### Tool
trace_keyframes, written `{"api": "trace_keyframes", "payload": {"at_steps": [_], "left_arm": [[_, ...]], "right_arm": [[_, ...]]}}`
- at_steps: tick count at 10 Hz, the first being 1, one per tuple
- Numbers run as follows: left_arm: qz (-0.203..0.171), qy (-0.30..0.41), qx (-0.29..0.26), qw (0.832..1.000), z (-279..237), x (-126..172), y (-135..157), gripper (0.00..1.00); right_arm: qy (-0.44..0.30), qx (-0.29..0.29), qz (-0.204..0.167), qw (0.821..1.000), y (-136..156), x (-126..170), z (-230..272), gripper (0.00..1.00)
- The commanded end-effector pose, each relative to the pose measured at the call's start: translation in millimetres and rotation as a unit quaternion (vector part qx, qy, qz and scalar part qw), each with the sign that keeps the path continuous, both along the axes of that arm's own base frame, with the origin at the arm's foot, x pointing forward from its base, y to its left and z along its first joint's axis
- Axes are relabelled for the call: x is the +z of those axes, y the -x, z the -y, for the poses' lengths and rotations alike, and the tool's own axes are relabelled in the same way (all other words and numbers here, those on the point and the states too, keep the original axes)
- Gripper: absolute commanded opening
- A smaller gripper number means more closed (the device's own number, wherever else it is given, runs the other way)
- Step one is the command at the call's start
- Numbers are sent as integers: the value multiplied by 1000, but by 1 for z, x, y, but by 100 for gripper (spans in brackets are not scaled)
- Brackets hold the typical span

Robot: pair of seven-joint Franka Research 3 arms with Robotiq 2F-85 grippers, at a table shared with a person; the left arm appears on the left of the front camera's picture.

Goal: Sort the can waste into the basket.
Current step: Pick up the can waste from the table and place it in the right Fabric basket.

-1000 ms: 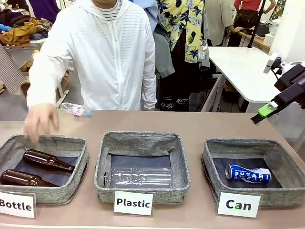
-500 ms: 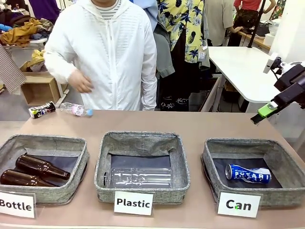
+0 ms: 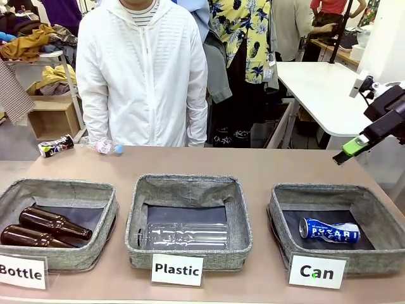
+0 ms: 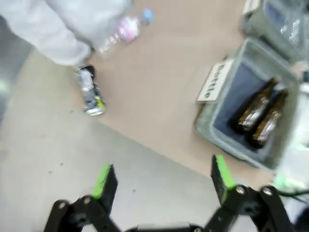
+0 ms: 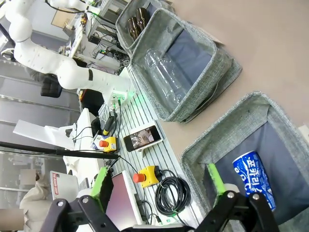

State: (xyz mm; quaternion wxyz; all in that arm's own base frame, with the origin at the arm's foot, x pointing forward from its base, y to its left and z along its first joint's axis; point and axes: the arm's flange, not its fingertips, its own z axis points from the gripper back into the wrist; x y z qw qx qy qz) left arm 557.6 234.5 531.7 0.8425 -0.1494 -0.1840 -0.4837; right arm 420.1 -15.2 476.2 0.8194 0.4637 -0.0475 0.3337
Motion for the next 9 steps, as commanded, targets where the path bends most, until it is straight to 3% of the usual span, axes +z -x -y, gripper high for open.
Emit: {"api": "trace_keyframes", "payload": {"at_steps": [1, 2, 3, 4, 8, 9], "left_arm": [[-10, -70, -61, 996, 21, -27, -8, 100], [-17, -81, -83, 993, 35, -32, -17, 100], [-48, -80, -53, 994, 47, -29, -25, 100], [-23, -57, -58, 996, 32, -31, -20, 100], [-33, -68, -58, 995, 34, -35, -23, 100], [-28, -48, -101, 993, 34, -43, -49, 100]], "right_arm": [[0, 1, 12, 1000, 2, -2, 1, 100], [0, 1, 12, 1000, 2, -2, 1, 100], [0, 1, 12, 1000, 2, -2, 1, 100], [0, 1, 12, 1000, 2, -2, 1, 100], [0, 1, 12, 1000, 2, -2, 1, 100], [0, 1, 12, 1000, 2, -2, 1, 100]]}}
